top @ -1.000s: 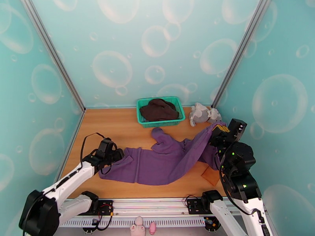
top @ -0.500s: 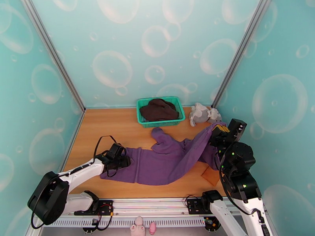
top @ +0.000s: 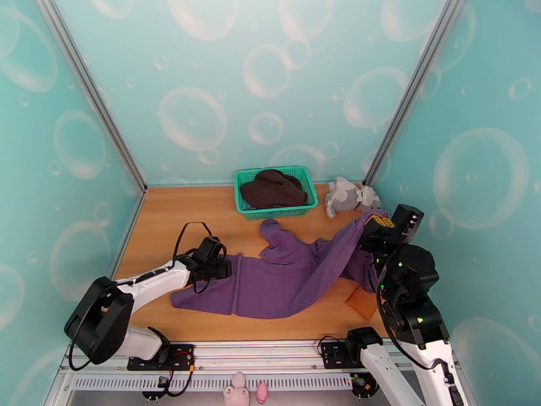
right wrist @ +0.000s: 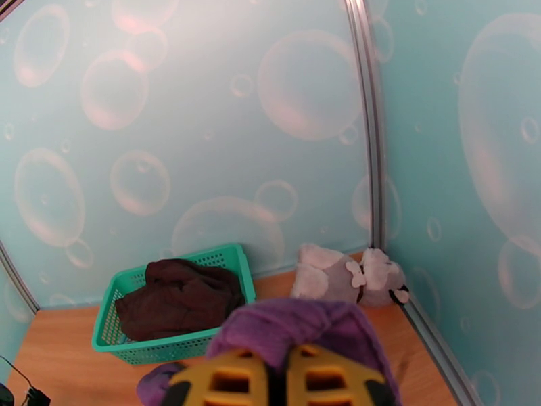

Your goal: Fold and stack the trousers

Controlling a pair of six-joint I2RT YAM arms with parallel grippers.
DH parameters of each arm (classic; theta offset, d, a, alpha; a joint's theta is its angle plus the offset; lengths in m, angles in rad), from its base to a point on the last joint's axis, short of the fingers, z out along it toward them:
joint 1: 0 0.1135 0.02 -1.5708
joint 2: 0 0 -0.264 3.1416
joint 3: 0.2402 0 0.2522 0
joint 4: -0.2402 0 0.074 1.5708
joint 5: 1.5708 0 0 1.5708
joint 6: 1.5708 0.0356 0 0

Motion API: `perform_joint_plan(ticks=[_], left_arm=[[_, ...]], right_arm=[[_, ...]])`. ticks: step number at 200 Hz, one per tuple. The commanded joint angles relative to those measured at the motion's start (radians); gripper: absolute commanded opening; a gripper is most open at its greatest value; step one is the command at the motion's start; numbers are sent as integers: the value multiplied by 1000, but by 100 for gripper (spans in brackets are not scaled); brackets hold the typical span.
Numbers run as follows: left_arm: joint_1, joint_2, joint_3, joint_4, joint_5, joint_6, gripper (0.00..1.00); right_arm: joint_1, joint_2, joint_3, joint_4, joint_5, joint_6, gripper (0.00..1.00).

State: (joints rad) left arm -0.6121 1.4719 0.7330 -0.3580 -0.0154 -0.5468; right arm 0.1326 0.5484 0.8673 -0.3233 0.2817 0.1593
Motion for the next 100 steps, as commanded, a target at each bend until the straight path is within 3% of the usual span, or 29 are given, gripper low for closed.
perform_joint_plan(ticks=[1, 51, 100], left_arm=[[-29, 9, 30, 27, 20, 21, 57], [-41, 37, 47, -28, -31, 4, 47], [-56, 56, 66, -90, -61, 2, 43]], right_arm=[[-7, -10, -4, 50, -9, -26, 11], [-7, -4, -4, 52, -14, -24, 11], [-6, -6, -2, 49, -12, -24, 12]])
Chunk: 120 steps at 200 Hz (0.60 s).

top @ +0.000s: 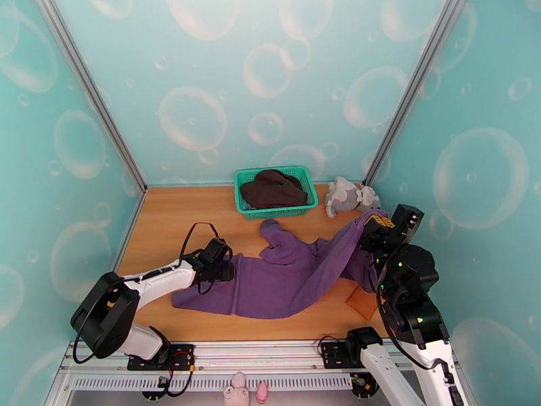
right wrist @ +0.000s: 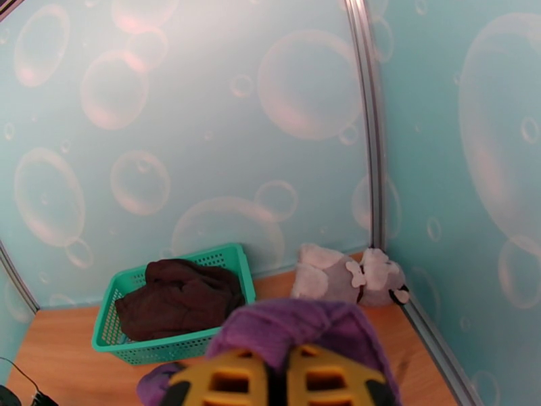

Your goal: Fold and stack the trousers

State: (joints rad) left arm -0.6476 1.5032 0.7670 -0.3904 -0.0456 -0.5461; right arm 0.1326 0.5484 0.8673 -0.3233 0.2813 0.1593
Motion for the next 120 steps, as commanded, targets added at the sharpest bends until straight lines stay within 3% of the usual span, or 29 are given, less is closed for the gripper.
perform_joint_plan(ticks=[1, 40, 64, 79, 115, 120], left_arm=[[-21, 25, 33, -61, -32, 2, 43], [-49, 36, 34, -79, -53, 6, 43], [-51, 55, 44, -90, -67, 0, 38], [-53, 60, 51, -97, -77, -3, 31], [-54, 52, 60, -119, -101, -16, 0], [-55, 49, 61, -122, -105, -19, 0]], right_arm=[[-7, -6, -2, 49, -12, -24, 12], [-7, -5, -5, 53, -12, -23, 12], [-7, -4, -4, 52, -13, -23, 12], [-7, -5, -1, 49, -13, -24, 12], [-7, -10, 1, 45, -8, -26, 12], [-7, -10, 1, 46, -6, -26, 12]])
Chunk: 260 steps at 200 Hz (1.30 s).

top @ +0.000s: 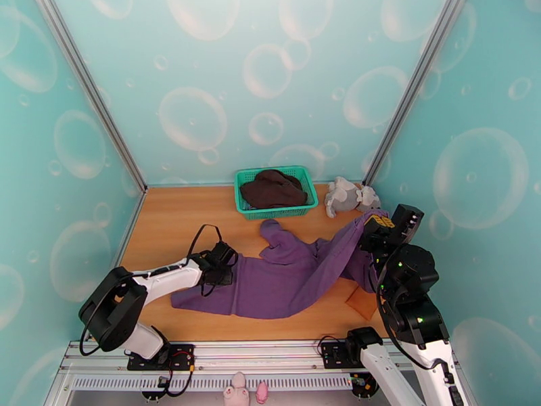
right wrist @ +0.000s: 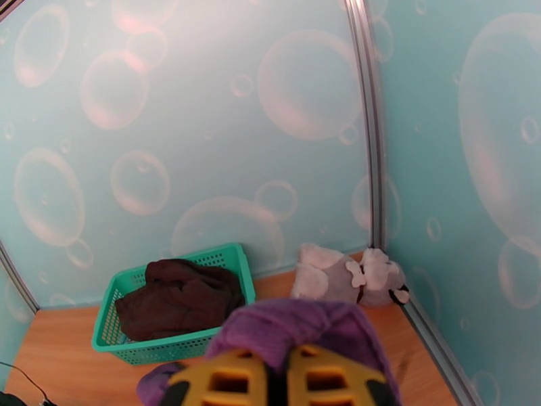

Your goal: Fold and stack the trousers

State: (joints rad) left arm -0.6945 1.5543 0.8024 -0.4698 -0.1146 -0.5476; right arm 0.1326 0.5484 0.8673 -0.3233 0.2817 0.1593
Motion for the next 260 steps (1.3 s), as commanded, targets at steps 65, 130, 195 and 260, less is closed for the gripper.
perform_joint_plan(ticks=[65, 130, 195, 260], left_arm=[[38, -154, 38, -159, -162, -113, 0], [479, -408, -1, -199, -379, -119, 0], [810, -231, 83, -68, -469, -114, 0], [921, 28, 155, -39, -650, -91, 0]], right_arm=[[-7, -10, 4, 44, -18, -21, 12], [-7, -38, -31, 31, -45, 30, 13], [-6, -112, -86, -38, 43, 66, 13], [-6, -171, -158, -56, -146, 100, 13]])
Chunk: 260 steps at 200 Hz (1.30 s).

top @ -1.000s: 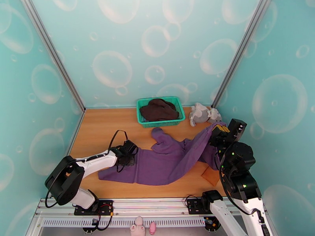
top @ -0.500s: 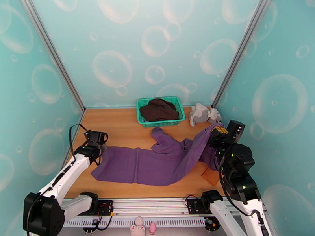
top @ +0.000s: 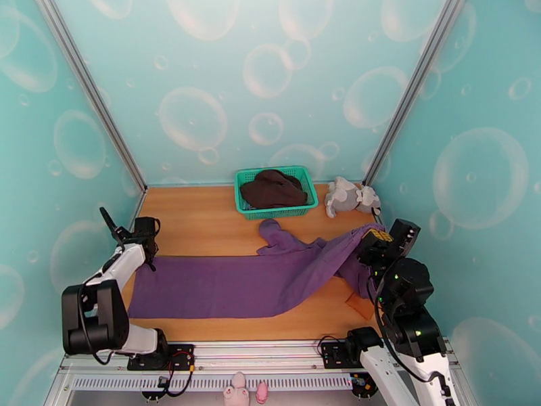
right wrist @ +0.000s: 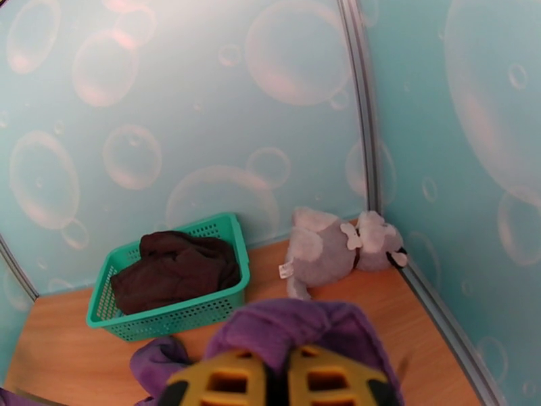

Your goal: Fold and stack the trousers

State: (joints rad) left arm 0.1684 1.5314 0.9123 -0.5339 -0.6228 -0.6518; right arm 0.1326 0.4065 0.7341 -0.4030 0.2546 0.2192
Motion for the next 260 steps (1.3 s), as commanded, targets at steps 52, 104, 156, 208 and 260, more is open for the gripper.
perform_joint_plan(ticks=[52, 104, 156, 208, 260], left_arm=[[260, 35, -14, 109, -124, -1, 0], [307, 20, -12, 181, -23, -17, 13], [64, -153, -45, 256, -14, 16, 44], [-313, -135, 33, 385, 355, 189, 54], [-567, 163, 171, 489, 775, 312, 64]], right_arm=[[-7, 27, -40, -26, -258, 110, 13], [-6, -60, -66, -157, -276, 232, 12], [-5, -66, 94, -333, -190, 261, 16], [-7, -72, 179, -420, -179, 292, 43], [-8, -3, 202, -417, -173, 280, 49]])
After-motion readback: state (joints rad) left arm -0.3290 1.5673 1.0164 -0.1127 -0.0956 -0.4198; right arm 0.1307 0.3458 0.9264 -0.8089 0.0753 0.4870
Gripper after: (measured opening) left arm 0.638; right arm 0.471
